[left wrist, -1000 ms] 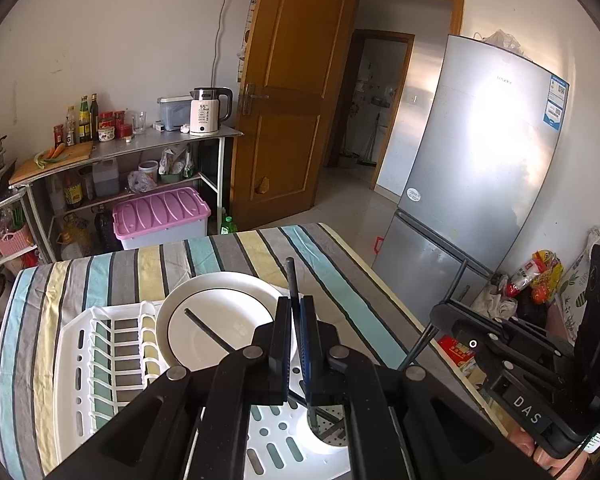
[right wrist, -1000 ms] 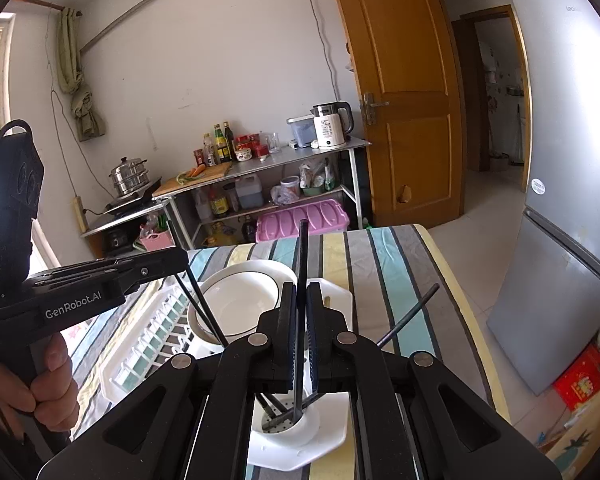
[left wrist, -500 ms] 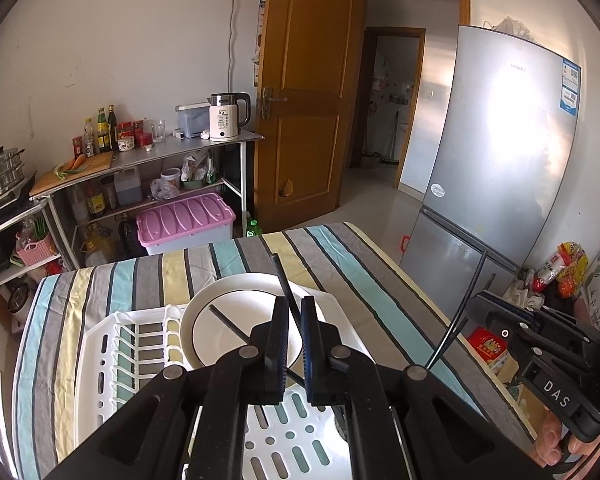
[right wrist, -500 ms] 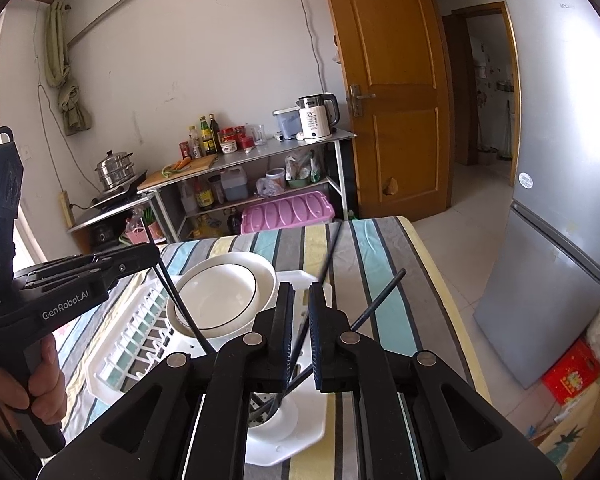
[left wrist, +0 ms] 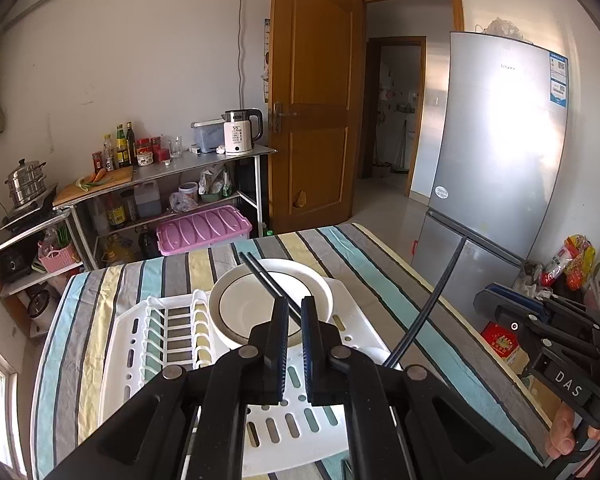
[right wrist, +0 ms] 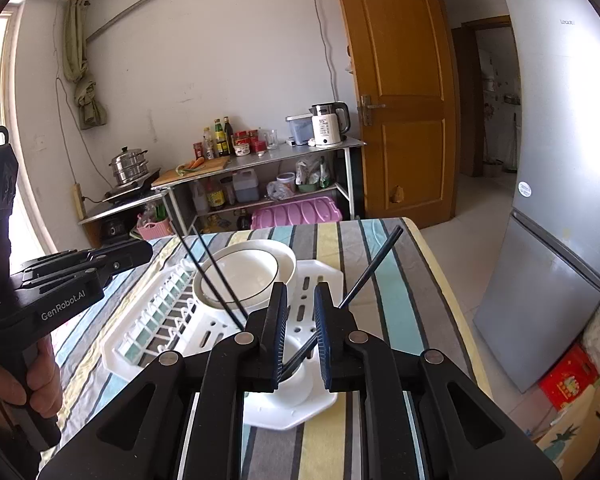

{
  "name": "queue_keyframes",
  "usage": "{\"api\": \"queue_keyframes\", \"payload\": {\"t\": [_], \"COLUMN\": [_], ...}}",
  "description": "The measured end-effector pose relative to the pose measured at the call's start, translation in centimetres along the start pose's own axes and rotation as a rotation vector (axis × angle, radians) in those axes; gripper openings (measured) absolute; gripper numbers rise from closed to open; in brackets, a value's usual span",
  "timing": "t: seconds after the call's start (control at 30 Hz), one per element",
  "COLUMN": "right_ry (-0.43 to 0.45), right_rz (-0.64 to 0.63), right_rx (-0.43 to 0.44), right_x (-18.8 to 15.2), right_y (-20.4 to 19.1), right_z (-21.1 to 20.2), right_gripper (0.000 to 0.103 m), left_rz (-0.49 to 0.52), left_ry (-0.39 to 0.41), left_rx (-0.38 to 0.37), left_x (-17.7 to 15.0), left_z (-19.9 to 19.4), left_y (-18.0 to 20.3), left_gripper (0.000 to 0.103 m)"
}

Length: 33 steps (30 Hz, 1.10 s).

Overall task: Organize utensils
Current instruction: 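Open both tools and pull them back from the cup toward the loose chopsticks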

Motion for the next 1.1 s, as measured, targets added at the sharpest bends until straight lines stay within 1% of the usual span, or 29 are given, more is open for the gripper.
{"api": "queue_keyframes", "payload": {"t": [0.3,0.53,0.6,0.8,1.1], "right_ry": [0.002,-0.003,-0.004,-0.022,-0.063], "right_rz": [-0.021,-0.031,-0.031,-0.032,-0.035], "right_rx": [0.042,0.067,0.068,0.072,0.088], "right_x": [-4.5,-8.2,-9.2,-12.2,-15.4], "right_y": [-3.0,-5.1,-5.5,-6.2,-6.8], "right_z": [-4.7,-8.0,-8.7,-10.5,-11.1], "right_gripper": [0.015,0.019,0.021,0.023,0.024], "left_rz": [0.006,-0.008,-0.022,-0.043,-0.05], "left_ry": [0.02,0.027,0.02,0.012,-0.012], "left_rx": [0.015,0.024,0.021,0.047,0.057], "left_x": [-5.2,-9.9,-11.2,-14.5,-18.7], "left_z": [-6.6,-11.3,-12.3,-14.7,-16.7], "left_y": [0.3,0.8,0.9,0.2,-0.5], "left_gripper": [0.005,0.006,0.006,0.006,0.006]}}
Point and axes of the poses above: each gripper's, at about its wrist camera, not at the fingertips, and z roughly the way its jaws point, y to its right, x to its top, the point moved 8 cm from there along z, roughly the way its jaws point, and after that the axes turned 1 degree about -x, right-handed, at the moved point
